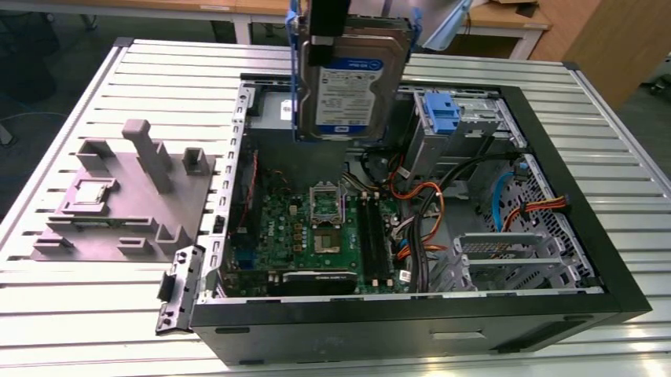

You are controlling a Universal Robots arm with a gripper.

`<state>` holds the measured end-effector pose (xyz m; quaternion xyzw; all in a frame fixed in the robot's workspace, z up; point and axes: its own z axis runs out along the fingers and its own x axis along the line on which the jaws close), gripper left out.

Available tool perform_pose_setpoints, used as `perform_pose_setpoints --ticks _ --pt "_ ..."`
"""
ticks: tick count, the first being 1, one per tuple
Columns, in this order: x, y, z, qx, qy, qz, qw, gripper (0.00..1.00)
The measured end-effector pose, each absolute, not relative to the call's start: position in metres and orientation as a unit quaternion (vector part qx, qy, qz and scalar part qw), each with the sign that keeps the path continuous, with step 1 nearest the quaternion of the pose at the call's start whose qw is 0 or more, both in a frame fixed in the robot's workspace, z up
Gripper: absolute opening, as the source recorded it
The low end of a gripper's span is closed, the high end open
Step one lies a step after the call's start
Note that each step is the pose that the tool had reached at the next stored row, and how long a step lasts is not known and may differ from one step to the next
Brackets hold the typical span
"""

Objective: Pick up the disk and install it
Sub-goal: 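Pick up the disk, then insert the disk into the insertion slot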

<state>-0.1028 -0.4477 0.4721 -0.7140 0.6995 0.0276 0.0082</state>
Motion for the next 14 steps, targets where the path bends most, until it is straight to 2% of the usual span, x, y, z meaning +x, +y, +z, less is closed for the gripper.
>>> perform_pose_setpoints --ticks 14 --pt "-0.078 -0.446 0.47 -0.707 0.707 0.027 0.009 0.37"
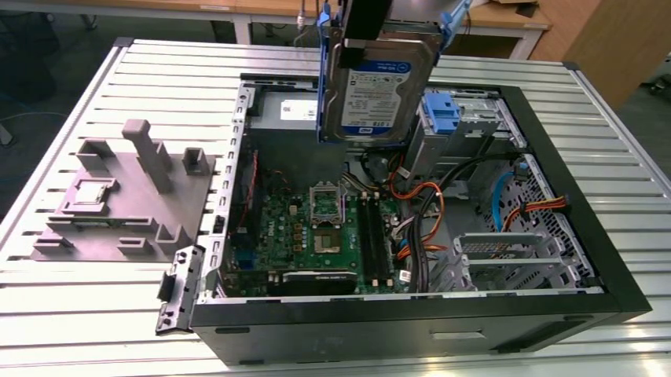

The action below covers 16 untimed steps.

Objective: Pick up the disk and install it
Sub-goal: 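Insert the disk into the insertion slot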

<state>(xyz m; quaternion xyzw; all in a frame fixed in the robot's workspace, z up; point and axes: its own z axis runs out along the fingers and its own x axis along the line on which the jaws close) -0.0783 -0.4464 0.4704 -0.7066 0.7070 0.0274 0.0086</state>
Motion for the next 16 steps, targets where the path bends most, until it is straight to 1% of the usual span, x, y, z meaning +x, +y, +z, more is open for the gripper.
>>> perform_pose_setpoints --ticks 16 --pt "-0.0731 -0.4512 0.4704 -0.707 0.707 0.026 0.007 0.37"
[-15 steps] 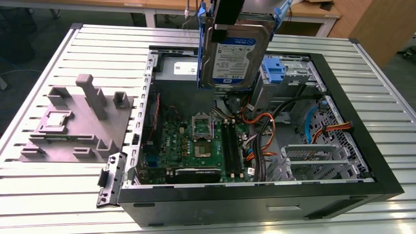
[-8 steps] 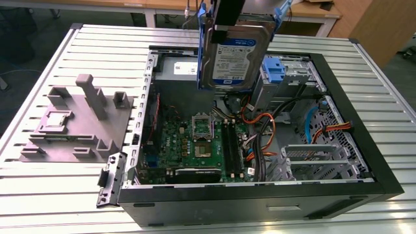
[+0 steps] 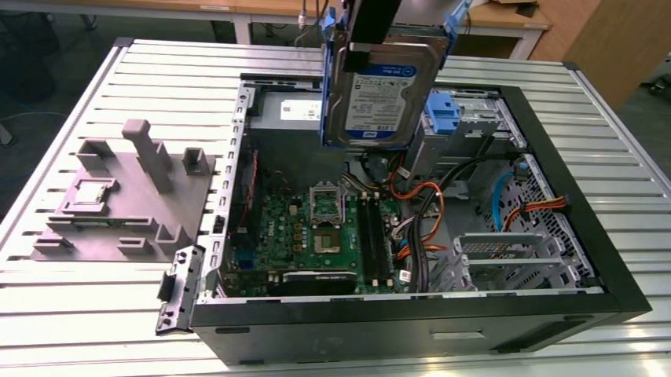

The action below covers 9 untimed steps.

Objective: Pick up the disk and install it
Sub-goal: 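Insert the disk into the insertion slot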

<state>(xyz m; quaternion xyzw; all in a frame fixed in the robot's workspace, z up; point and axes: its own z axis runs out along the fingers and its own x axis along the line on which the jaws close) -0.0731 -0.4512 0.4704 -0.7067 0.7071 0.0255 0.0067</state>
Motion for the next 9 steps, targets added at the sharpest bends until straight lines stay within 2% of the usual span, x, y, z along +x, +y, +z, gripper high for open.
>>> perform_pose_setpoints --ticks 9 --pt "-0.065 -0.4514 0.4703 -0.707 0.707 0.026 0.007 0.37"
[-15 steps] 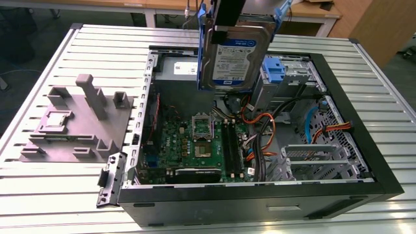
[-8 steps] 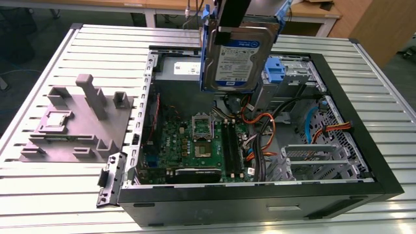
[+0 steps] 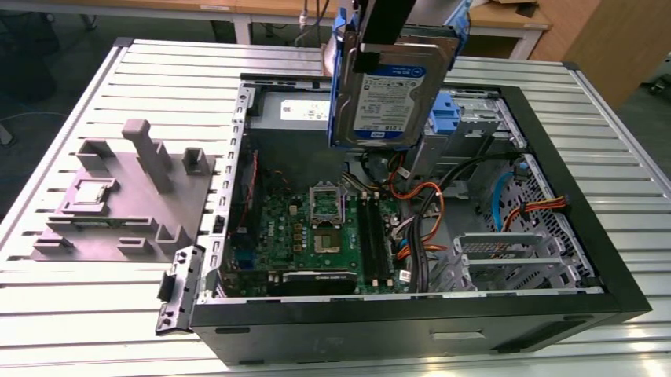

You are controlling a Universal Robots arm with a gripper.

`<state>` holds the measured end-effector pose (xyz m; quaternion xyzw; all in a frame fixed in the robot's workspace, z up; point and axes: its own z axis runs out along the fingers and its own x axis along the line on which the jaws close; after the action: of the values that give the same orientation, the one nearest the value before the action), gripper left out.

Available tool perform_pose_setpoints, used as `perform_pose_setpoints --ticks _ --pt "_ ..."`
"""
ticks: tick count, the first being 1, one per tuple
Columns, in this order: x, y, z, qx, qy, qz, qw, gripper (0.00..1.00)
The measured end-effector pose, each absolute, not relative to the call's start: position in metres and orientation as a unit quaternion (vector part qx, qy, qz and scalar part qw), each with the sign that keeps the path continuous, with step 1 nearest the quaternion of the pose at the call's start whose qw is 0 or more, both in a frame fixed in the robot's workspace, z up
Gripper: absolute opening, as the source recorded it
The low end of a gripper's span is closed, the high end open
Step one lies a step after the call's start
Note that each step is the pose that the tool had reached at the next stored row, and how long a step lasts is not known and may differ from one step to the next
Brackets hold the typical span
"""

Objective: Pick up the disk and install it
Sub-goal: 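Insert the disk into the insertion slot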

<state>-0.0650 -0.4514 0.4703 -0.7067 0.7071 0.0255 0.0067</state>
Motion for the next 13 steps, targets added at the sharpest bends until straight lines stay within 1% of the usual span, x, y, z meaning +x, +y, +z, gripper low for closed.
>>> perform_pose_setpoints --ticks 5,9,13 --pt "-0.0651 -0.4543 0.4703 -0.707 0.707 0.025 0.007 0.37" --pt "-0.0653 -0.455 0.4701 -0.707 0.707 0.015 0.017 0.37" --pt "-0.0653 -0.4571 0.4698 -0.707 0.707 0.014 0.018 0.37"
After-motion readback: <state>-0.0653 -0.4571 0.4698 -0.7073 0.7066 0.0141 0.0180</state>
